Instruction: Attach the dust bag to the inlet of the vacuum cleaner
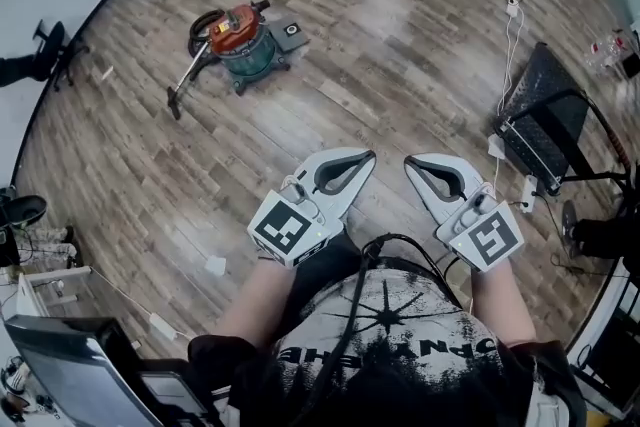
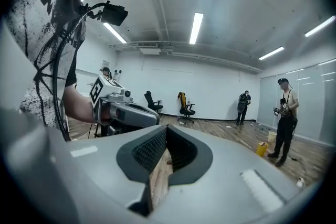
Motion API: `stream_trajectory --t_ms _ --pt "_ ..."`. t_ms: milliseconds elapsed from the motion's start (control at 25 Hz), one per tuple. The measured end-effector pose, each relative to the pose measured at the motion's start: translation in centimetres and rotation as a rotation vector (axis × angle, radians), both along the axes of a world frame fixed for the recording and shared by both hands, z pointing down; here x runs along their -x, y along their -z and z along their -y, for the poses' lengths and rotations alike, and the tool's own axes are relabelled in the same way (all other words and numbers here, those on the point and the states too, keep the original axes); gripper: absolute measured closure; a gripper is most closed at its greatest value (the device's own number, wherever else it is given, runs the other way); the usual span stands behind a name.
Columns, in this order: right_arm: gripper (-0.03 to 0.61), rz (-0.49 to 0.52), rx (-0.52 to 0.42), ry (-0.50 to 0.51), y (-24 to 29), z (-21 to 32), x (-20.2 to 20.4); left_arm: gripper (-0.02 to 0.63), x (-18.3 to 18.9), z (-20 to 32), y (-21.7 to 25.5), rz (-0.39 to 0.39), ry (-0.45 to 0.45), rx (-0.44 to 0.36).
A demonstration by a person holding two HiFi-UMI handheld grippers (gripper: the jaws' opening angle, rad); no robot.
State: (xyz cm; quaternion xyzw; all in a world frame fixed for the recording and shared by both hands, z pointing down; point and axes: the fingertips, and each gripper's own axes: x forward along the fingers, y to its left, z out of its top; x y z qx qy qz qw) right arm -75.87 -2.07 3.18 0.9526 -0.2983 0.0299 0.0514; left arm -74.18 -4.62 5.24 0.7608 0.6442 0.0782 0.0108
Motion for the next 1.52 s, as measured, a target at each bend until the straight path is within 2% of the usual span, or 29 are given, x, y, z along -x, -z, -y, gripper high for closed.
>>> stream_trajectory --t_ms 240,400,560,680,960,1240,1520 --pt "0.572 -0.034 0.024 0.001 1.6 0.6 -7.9 0.614 -7.1 0.6 0.8 -0.015 -0.02 -0.002" --pt "0.572 -0.025 0.036 -0.013 2.0 1.3 -11.5 0.615 -10.4 0.6 1.6 -0.028 -0.046 0.036" --pt "0.572 -0.017 0.045 -0.028 1.3 1.5 -14.1 0.614 -12.9 0.8 1.2 -0.028 -0.058 0.035" --pt "0.572 -0.012 0.049 -0.038 1.0 2.0 -15.8 0.615 -14.8 1.4 1.3 -0.063 -0.071 0.052" --pt "0.572 -0.021 0.054 -0.048 1.4 1.6 -18.6 0.615 -17.8 1.3 1.1 -0.036 -0.07 0.047" --pt "0.571 -0.022 0.043 -0.063 1.1 -1.2 -21.1 0.614 -20.0 -0.9 0.3 -0.013 -0.077 0.024" --pt "0.572 -0.005 0.042 -0.042 0.5 -7.1 -27.4 0.614 -25.9 -5.8 -0.2 -0.016 -0.045 -0.002"
